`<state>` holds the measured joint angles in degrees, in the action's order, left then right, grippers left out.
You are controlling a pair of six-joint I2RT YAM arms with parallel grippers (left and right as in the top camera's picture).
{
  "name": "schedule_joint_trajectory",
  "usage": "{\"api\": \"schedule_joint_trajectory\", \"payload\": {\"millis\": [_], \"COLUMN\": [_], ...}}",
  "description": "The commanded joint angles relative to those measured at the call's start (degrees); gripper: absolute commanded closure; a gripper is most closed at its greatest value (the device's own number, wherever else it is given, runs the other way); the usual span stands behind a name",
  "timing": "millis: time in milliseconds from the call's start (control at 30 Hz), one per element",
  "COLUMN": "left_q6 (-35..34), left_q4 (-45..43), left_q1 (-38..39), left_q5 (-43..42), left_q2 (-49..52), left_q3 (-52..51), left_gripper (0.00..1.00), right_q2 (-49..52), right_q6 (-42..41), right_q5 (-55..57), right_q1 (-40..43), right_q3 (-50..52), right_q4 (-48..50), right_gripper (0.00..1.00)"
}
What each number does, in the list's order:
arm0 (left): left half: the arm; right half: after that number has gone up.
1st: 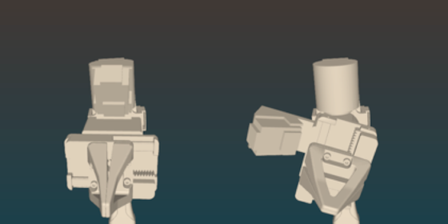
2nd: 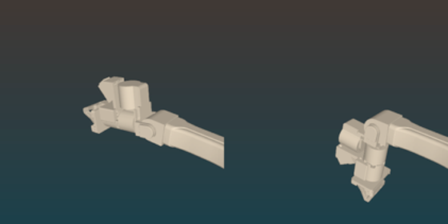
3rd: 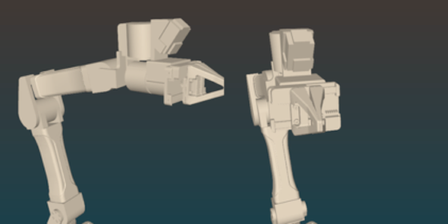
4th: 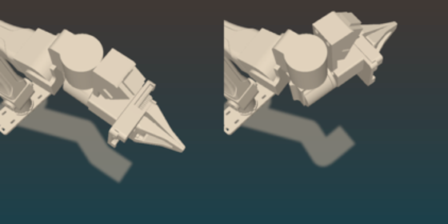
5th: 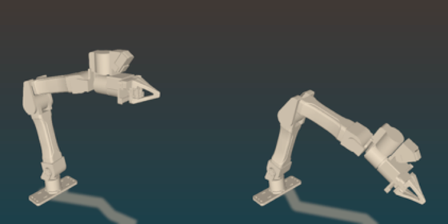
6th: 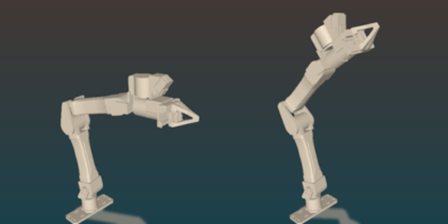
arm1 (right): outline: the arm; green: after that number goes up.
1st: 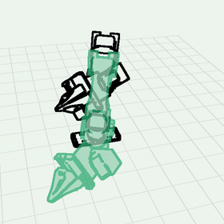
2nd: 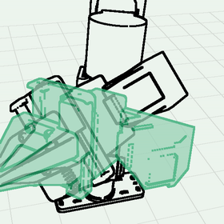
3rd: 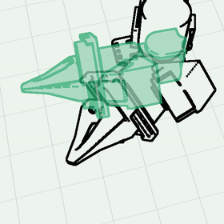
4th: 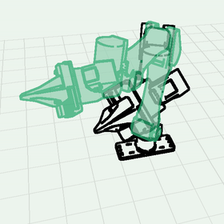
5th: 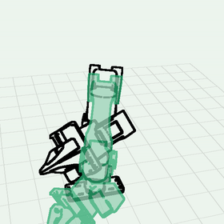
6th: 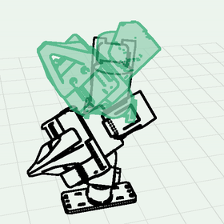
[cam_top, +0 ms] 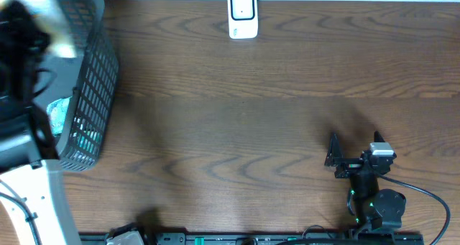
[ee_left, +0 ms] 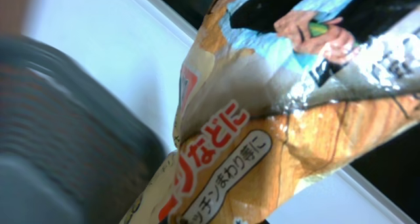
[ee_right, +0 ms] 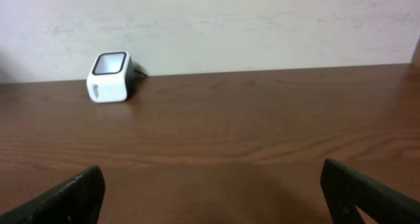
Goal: Scan the item barcode
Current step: 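Lift the snack bag out and place it on the table near the scanner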
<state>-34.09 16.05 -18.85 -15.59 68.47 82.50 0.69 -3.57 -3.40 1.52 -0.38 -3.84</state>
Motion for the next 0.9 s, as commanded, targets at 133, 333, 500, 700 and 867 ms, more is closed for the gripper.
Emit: {"api": "schedule_joint_trajectory", "payload": {"millis": [133,333,500,700,867], "left_q6": [-2.0,-2.1,-2.1,-2.3,-2.2], "left_q4": [-2.5,-0.7,-0.7,-0.1,-0.1], "left_q1": [19.1,33.2,41.8,48.0,51.5], "left_q5": [-1.8,2.8,5.5,10.6,10.5], "left_q2": [4.1,12.4,21.8,32.2,36.7], "left_q3": [1.2,1.2,1.2,1.2,1.2], "left_gripper": [0.92,0.92,0.93,0.88,0.58], "right_q2": [-0.4,-0.4,-0.4,-0.4,-0.4], "right_q6": [0.7,0.7,0.7,0.7,0.7], "right_q5": [0.0,0.0,0.0,0.0,0.0], "right_q1": [-0.4,-0.4,-0.4,-0.4,-0.4], "right_q3": [0.1,0.1,0.1,0.1,0.1], "right_q4": [-0.2,-0.2,-0.2,-0.2,-0.3], "right_gripper": [0.01,0.01,0.01,0.01,0.01]}}
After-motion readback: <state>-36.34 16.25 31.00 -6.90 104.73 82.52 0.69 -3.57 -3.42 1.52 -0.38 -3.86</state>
